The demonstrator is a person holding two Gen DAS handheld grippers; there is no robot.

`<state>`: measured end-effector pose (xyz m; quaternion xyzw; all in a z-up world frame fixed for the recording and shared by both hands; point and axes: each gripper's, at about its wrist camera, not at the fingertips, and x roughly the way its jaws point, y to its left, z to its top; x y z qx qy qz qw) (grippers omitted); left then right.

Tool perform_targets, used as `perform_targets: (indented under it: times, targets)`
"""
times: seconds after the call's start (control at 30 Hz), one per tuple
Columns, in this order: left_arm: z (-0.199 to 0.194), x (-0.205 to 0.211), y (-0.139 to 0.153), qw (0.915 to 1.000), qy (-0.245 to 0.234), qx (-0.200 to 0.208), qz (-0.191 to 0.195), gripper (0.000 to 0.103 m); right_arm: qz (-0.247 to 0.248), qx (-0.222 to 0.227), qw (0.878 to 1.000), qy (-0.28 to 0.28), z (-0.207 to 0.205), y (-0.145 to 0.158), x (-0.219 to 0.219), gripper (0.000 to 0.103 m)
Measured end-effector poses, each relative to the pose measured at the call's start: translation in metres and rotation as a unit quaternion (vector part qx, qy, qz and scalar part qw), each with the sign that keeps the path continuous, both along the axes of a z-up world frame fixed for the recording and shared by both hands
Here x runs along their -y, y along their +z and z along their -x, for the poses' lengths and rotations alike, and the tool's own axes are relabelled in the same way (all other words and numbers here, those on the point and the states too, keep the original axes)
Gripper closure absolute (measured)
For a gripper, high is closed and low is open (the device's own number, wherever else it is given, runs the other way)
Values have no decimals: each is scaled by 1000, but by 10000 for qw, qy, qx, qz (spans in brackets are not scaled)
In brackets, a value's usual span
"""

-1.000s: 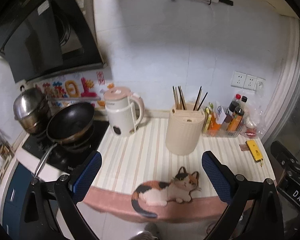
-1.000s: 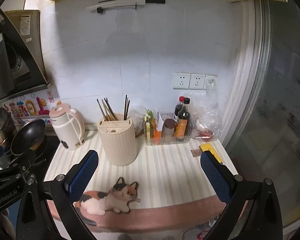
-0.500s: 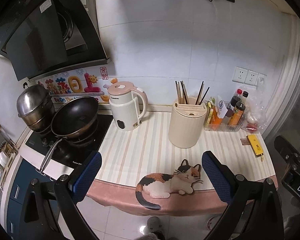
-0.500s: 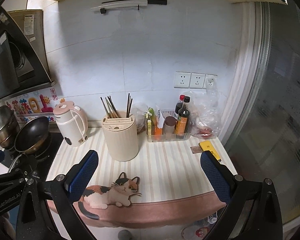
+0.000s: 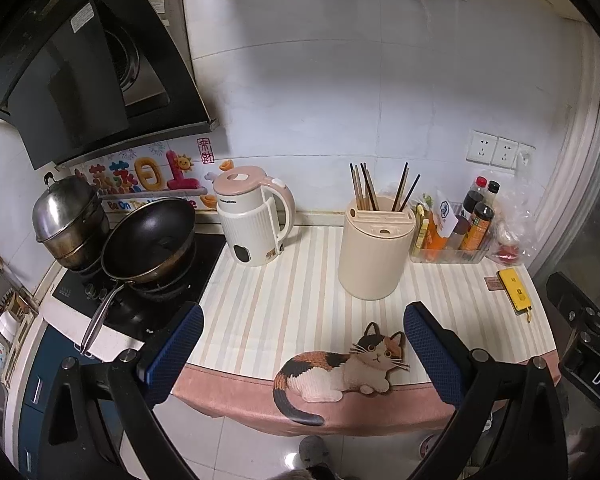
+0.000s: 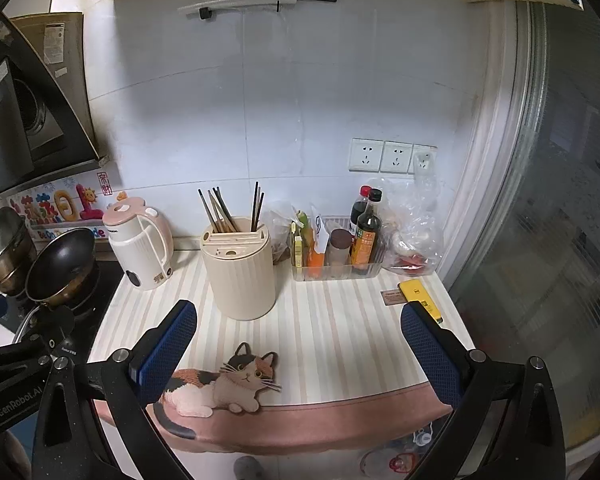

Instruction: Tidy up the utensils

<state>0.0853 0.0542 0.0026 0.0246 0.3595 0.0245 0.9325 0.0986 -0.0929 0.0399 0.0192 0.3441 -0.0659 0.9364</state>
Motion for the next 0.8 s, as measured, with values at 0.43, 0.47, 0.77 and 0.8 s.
perform_targets:
  times: [0.43,0.47,0.77,0.8]
  targets:
    - [-7,1,-7,9999,67,-86,14,1,-6,-163,9998,71,-10,-11,-1,0]
    - [-7,0,-7,9999,60,-90,16,1,-5,-167,9998,70,-10,-12,-1,0]
    - [-7,-1,-7,10000,44,-87,13,1,17,-211,9997,97,-12,-14,-1,0]
    - [-7,-1,-7,9999,62,-84,13,1,21,-215,9997,105,-13,-15,-1,0]
